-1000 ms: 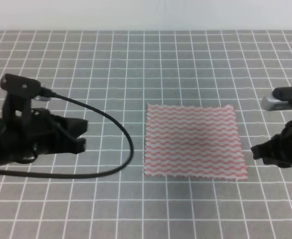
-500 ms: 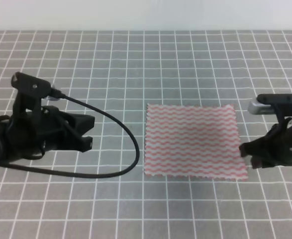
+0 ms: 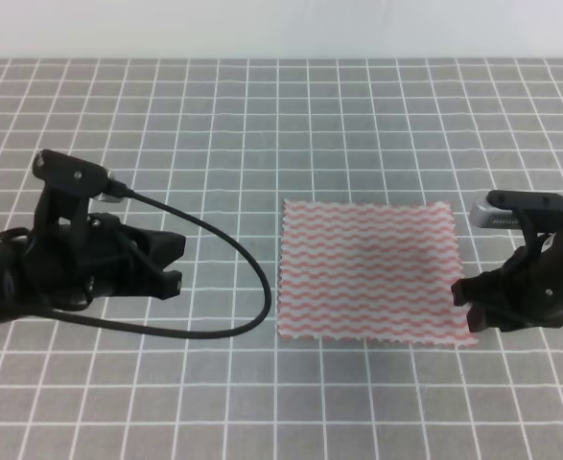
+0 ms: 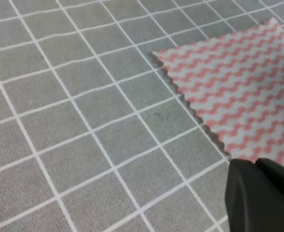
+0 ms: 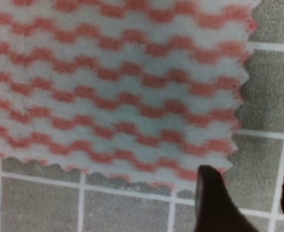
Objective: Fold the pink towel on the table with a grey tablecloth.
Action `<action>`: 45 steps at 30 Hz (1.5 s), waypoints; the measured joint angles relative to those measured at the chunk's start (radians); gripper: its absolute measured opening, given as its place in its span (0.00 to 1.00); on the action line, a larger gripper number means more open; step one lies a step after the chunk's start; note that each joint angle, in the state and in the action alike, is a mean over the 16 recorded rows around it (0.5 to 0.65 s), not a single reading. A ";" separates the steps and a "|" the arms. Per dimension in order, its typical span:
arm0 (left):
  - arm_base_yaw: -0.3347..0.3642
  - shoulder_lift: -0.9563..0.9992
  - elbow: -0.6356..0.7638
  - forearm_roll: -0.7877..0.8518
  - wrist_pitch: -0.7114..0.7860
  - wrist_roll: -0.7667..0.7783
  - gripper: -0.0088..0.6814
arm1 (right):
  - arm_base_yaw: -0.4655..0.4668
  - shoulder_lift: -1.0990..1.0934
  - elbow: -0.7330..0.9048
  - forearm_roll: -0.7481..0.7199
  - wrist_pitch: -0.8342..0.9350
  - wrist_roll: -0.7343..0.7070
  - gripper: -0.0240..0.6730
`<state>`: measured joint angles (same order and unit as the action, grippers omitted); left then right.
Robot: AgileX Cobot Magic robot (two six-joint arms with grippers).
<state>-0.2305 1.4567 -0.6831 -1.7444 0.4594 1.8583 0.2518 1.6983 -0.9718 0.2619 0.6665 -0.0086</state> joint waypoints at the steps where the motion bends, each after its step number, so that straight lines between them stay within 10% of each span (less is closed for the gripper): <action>1: 0.000 0.002 0.000 0.000 0.000 0.001 0.01 | 0.000 0.001 0.000 0.006 -0.002 -0.004 0.43; 45: 0.000 0.010 0.000 0.002 0.006 0.007 0.01 | 0.000 0.073 -0.021 0.111 -0.042 -0.076 0.28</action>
<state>-0.2305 1.4666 -0.6832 -1.7427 0.4657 1.8656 0.2518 1.7713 -0.9924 0.3725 0.6244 -0.0850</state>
